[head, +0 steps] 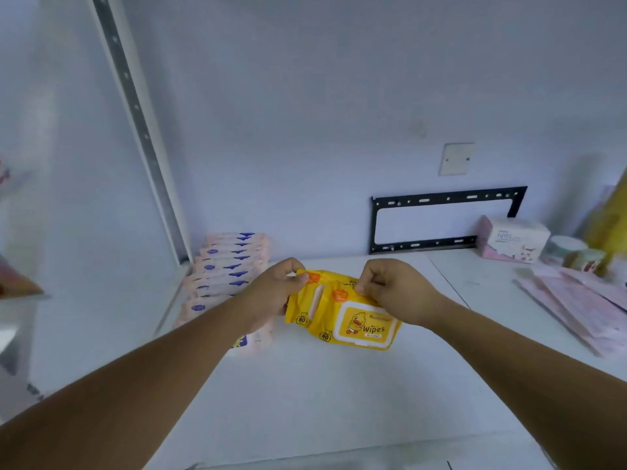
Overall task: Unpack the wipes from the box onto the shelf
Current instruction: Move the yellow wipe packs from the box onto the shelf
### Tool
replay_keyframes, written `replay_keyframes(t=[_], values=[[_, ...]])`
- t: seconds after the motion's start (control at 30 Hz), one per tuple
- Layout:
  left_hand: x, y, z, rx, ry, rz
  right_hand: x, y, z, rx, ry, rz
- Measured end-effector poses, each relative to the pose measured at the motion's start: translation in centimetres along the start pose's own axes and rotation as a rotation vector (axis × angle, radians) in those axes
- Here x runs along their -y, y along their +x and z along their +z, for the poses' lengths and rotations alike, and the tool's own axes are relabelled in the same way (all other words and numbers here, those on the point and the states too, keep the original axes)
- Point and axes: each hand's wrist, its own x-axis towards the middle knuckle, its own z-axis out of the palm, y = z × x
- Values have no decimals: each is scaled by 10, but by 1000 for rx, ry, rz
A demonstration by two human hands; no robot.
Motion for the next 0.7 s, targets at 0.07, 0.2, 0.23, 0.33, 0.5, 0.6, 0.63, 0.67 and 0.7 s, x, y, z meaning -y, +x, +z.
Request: replay_keyframes(t=[0.07,0.2,0.23,0.33,0.5,0.6,0.63,0.67,0.7], values=[[4,22,-5,-8,-4,-19,-11,25,2,20,-5,-4],[11,67,-13,-36,10,-63,-32,76,7,52,-25,-16],[14,78,-15,-51,22,-65,-36,88,9,59,-26,-22],[17,105,-22,-104,95,-62,-48,125,13,91,-33,-39],[20,142,-32,-192,156,-113,-62,176,26,130,-29,-60],[24,156,-41,-202,179,-140,-67,198,40,157,-17,-79],[26,161,-44,-206,180,-151,-69,205,45,164,-3,-78],[27,168,-49,-215,183,-161,-70,211,50,166,4,-75],[26,174,-52,-223,191,-172,-71,217,55,164,8,-69]])
